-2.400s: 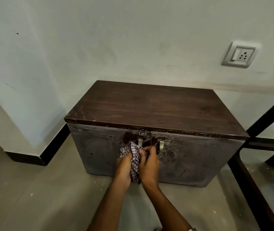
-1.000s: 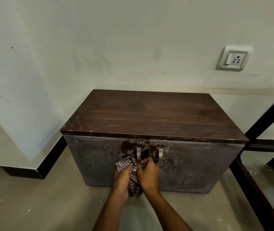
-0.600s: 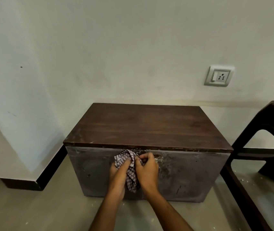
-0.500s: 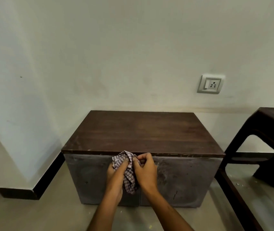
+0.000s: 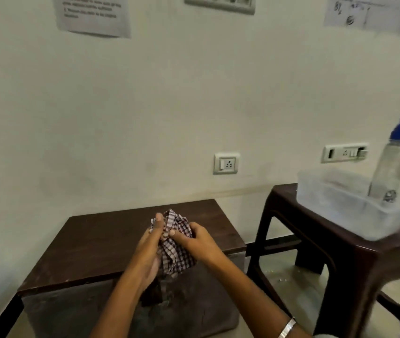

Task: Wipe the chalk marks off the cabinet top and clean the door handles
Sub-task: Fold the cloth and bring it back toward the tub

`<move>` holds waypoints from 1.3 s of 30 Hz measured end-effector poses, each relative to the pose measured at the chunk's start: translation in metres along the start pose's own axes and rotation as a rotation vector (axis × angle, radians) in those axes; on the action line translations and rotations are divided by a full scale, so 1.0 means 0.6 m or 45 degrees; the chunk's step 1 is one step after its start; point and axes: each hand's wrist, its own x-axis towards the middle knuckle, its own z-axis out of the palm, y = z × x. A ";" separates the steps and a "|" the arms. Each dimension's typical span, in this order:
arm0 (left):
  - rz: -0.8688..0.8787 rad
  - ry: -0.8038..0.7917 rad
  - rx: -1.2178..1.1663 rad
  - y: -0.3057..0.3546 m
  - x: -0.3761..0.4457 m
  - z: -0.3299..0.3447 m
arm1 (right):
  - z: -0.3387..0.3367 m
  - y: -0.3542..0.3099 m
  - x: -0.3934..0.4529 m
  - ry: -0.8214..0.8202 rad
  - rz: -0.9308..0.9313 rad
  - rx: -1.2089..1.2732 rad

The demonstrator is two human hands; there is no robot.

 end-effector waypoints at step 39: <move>0.372 -0.699 1.326 -0.044 0.264 0.682 | -0.604 -0.178 0.035 1.351 0.482 -0.045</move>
